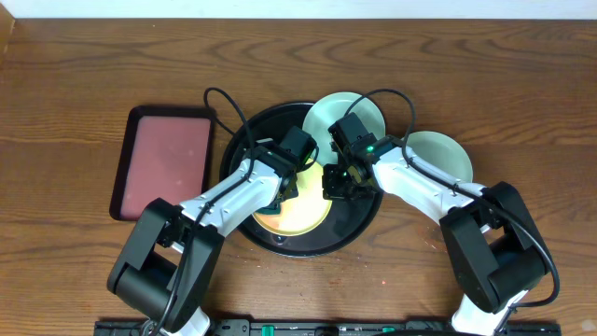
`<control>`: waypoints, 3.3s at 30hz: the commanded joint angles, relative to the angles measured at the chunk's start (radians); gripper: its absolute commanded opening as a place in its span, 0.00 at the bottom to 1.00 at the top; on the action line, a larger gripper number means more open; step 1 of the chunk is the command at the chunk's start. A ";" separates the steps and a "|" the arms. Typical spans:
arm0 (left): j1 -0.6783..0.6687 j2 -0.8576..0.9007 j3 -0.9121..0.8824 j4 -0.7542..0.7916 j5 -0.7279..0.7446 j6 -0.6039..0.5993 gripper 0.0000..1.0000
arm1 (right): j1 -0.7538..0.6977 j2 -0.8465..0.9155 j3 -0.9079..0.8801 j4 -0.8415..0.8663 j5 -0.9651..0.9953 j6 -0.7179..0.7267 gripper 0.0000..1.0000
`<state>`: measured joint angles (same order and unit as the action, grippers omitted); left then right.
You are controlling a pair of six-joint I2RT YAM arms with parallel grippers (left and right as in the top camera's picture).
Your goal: Clean dirty plates on tray and stack at the side
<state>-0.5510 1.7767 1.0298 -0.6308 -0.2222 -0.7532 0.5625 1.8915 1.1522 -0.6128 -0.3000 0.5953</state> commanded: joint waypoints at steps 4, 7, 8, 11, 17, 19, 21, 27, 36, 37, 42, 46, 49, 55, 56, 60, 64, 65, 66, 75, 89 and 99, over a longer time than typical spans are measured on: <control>0.016 0.028 -0.022 0.021 0.159 0.223 0.07 | 0.000 0.019 0.018 0.001 0.000 0.002 0.01; 0.017 0.028 -0.022 0.059 0.426 0.467 0.07 | 0.000 0.019 0.018 0.002 0.000 0.002 0.01; 0.016 0.028 -0.022 0.076 0.545 0.572 0.07 | 0.000 0.019 0.018 0.002 0.000 0.002 0.01; 0.017 0.028 -0.022 0.113 0.618 0.638 0.07 | 0.000 0.019 0.018 0.002 0.000 0.002 0.01; 0.028 0.028 -0.021 0.171 0.525 0.558 0.07 | 0.000 0.019 0.018 0.002 0.000 0.002 0.01; 0.031 0.028 -0.021 0.162 0.376 0.427 0.07 | 0.000 0.019 0.018 0.001 0.000 0.002 0.01; 0.032 0.028 -0.022 0.145 0.219 0.291 0.07 | 0.000 0.019 0.018 0.001 0.000 0.002 0.01; 0.032 0.027 -0.011 0.124 -0.016 0.116 0.08 | 0.000 0.019 0.018 0.001 -0.001 0.002 0.01; 0.066 -0.064 0.106 0.000 -0.029 0.128 0.07 | 0.000 0.019 0.018 0.000 -0.001 0.002 0.01; 0.074 -0.087 0.116 -0.018 -0.029 0.132 0.07 | 0.000 0.019 0.018 0.000 0.000 0.002 0.01; 0.151 -0.229 0.123 -0.093 -0.022 0.158 0.07 | 0.000 0.019 0.018 0.002 -0.001 0.002 0.01; 0.222 -0.275 0.122 -0.128 -0.018 0.172 0.08 | 0.000 0.019 0.018 0.002 -0.001 0.002 0.02; 0.265 -0.269 0.120 -0.127 0.047 0.204 0.08 | 0.000 0.023 0.018 0.003 0.000 -0.006 0.08; 0.301 -0.240 0.120 -0.127 0.106 0.222 0.07 | -0.003 0.042 0.018 0.008 -0.024 -0.009 0.15; 0.300 -0.239 0.120 -0.127 0.106 0.223 0.07 | -0.005 0.042 0.018 0.008 -0.024 -0.009 0.12; 0.301 -0.239 0.120 -0.127 0.106 0.226 0.07 | -0.005 0.042 0.019 0.008 -0.031 -0.017 0.01; 0.301 -0.239 0.120 -0.127 0.106 0.229 0.07 | -0.007 0.037 0.037 0.007 -0.077 -0.077 0.01; 0.300 -0.239 0.120 -0.127 0.105 0.230 0.07 | -0.007 0.031 0.046 0.000 -0.083 -0.097 0.01; 0.300 -0.239 0.120 -0.127 0.105 0.229 0.08 | -0.005 0.024 0.055 -0.010 -0.082 -0.107 0.01; 0.300 -0.239 0.119 -0.128 0.112 0.229 0.07 | 0.057 -0.158 0.085 -0.078 0.178 -0.251 0.01; 0.300 -0.239 0.119 -0.117 0.140 0.229 0.08 | 0.132 -0.358 0.085 -0.092 0.717 -0.418 0.01; 0.300 -0.230 0.119 -0.109 0.140 0.229 0.07 | 0.348 -0.358 0.085 -0.116 1.219 -0.356 0.01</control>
<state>-0.2558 1.5360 1.1286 -0.7403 -0.0807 -0.5419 0.8455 1.5471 1.2182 -0.7307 0.6289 0.2104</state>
